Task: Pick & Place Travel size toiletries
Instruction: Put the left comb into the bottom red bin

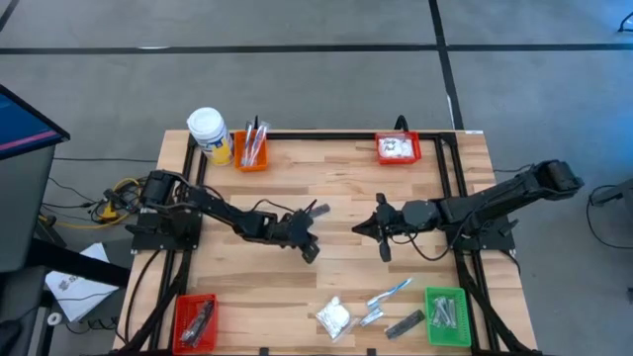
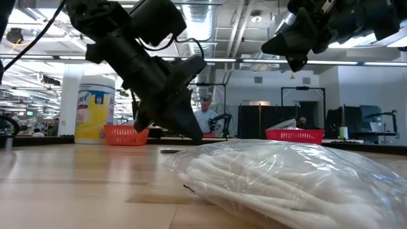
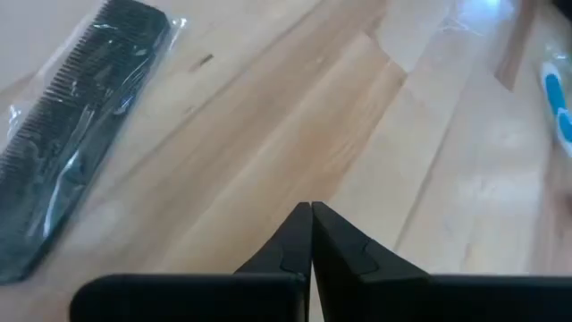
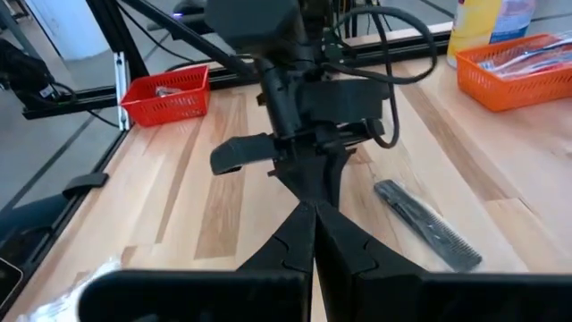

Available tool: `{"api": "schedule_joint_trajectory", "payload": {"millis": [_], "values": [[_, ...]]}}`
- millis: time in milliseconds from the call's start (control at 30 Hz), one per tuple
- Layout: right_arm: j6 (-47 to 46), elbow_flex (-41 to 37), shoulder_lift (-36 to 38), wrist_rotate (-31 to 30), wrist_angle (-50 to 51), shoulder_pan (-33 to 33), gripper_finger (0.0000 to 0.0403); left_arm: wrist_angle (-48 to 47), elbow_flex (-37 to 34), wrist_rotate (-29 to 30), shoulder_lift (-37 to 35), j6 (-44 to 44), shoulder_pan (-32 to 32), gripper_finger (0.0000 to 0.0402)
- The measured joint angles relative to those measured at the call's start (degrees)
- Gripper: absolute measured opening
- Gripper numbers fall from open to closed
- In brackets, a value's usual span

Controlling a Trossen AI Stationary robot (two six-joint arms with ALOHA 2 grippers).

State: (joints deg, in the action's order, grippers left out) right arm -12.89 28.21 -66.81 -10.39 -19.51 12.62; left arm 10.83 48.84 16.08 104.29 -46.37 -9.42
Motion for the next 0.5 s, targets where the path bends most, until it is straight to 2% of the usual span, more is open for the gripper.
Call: {"api": "schedule_joint_trajectory", "payload": {"millis": [133, 400, 500], "values": [[1.1, 0.0, 0.0, 0.0, 0.4, 0.0, 0.0000, -2.3, 0.0, 0.7, -0.9, 1.2, -0.5, 0.0000], [5.3, 0.0, 0.0, 0.0, 0.9, -0.2, 0.0001, -2.3, -1.2, 15.6, -1.0, 0.7, -0.7, 0.0000], [6.0, 0.0, -0.5, -0.1, 1.1, -0.4, 0.0014, -1.8, -1.7, 19.3, -1.0, -0.8, -0.3, 0.0000]]}}
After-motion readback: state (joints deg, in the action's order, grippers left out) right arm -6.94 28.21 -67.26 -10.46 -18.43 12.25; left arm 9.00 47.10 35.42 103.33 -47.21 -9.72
